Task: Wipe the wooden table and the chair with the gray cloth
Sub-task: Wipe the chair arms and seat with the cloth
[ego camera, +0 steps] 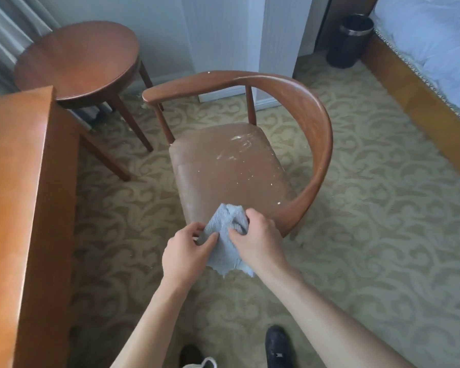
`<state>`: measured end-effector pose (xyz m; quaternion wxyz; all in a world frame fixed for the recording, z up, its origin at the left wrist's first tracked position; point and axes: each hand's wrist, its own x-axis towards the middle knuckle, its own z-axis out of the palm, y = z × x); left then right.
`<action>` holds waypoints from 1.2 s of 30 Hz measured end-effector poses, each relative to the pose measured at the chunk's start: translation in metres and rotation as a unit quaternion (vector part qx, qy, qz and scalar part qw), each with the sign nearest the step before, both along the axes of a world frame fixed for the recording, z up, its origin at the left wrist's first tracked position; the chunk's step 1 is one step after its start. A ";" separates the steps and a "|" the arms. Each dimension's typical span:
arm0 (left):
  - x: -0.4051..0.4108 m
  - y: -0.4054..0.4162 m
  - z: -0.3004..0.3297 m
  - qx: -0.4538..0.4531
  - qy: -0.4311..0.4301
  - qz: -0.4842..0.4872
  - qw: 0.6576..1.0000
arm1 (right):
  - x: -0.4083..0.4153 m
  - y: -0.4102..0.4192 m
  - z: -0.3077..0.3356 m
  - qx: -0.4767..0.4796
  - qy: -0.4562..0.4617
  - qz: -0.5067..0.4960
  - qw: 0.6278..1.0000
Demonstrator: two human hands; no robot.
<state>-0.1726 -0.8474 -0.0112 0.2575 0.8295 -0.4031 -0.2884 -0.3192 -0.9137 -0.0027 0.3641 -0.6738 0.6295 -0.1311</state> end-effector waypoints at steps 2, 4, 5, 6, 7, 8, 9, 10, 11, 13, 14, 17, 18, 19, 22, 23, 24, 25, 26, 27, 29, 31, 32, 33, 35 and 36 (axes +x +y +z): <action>-0.005 0.008 -0.004 0.031 -0.080 0.003 0.996 | 0.001 0.008 -0.009 -0.013 0.053 0.061 0.997; -0.002 0.015 -0.005 0.022 -0.116 0.007 0.993 | 0.009 0.016 -0.009 -0.037 0.073 0.092 0.992; 0.002 0.019 -0.007 0.014 -0.131 0.008 0.991 | 0.014 0.018 -0.009 -0.055 0.079 0.101 0.990; 0.008 0.022 -0.009 0.006 -0.141 0.009 0.990 | 0.020 0.019 -0.009 -0.085 0.089 0.111 0.986; 0.016 0.026 -0.010 -0.002 -0.140 0.010 0.990 | 0.027 0.020 -0.010 -0.120 0.099 0.130 0.979; 0.023 0.029 -0.011 -0.007 -0.123 0.012 0.992 | 0.034 0.020 -0.011 -0.151 0.102 0.159 0.970; 0.030 0.032 -0.013 -0.007 -0.097 0.018 0.995 | 0.042 0.022 -0.012 -0.171 0.101 0.203 0.959; 0.036 0.034 -0.015 -0.003 -0.065 0.028 0.997 | 0.050 0.027 -0.014 -0.171 0.095 0.256 0.947; 0.041 0.035 -0.017 0.003 -0.034 0.051 0.998 | 0.057 0.034 -0.019 -0.151 0.093 0.302 0.937; 0.049 0.033 -0.020 0.013 0.037 0.114 0.993 | 0.070 0.052 -0.028 -0.105 0.122 0.346 0.924; 0.051 0.029 -0.022 0.016 0.062 0.133 0.989 | 0.075 0.059 -0.033 -0.102 0.143 0.344 0.922; 0.047 0.010 -0.024 0.043 0.017 0.068 0.997 | 0.082 0.063 -0.037 -0.129 0.179 0.325 0.920; 0.042 0.004 -0.024 0.051 -0.003 0.026 0.998 | 0.079 0.062 -0.038 -0.139 0.186 0.317 0.920; 0.036 -0.003 -0.025 0.050 -0.007 -0.004 0.999 | 0.071 0.058 -0.039 -0.150 0.185 0.302 0.923; 0.023 -0.015 -0.026 0.030 0.026 -0.032 0.999 | 0.030 0.034 -0.043 -0.191 0.178 0.240 0.935; 0.018 -0.018 -0.027 0.027 0.028 -0.032 0.999 | 0.012 0.021 -0.042 -0.193 0.194 0.225 0.935; 0.014 -0.019 -0.029 0.030 0.021 -0.041 0.998 | -0.006 0.005 -0.042 -0.198 0.216 0.209 0.933; 0.009 -0.019 -0.030 0.039 0.006 -0.057 0.998 | -0.026 -0.013 -0.043 -0.207 0.240 0.193 0.929; 0.004 -0.017 -0.032 0.052 -0.019 -0.075 0.996 | -0.044 -0.029 -0.045 -0.210 0.260 0.181 0.925; 0.000 -0.015 -0.033 0.061 -0.047 -0.087 0.993 | -0.059 -0.042 -0.045 -0.209 0.276 0.173 0.922; -0.002 -0.012 -0.035 0.055 -0.078 -0.091 0.991 | -0.070 -0.053 -0.046 -0.207 0.284 0.160 0.922; -0.001 -0.011 -0.036 0.042 -0.070 -0.069 0.994 | -0.054 -0.035 -0.046 -0.197 0.277 0.148 0.929; -0.001 -0.011 -0.036 0.036 -0.066 -0.060 0.995 | -0.038 -0.017 -0.047 -0.189 0.263 0.150 0.934; -0.001 -0.011 -0.036 0.035 -0.063 -0.058 0.996 | -0.018 0.005 -0.047 -0.180 0.246 0.160 0.939; 0.001 -0.010 -0.037 0.036 -0.073 -0.065 0.995 | 0.023 0.052 -0.051 -0.168 0.221 0.193 0.941; 0.004 -0.008 -0.040 0.031 -0.076 -0.069 0.994 | 0.040 0.070 -0.053 -0.169 0.209 0.199 0.942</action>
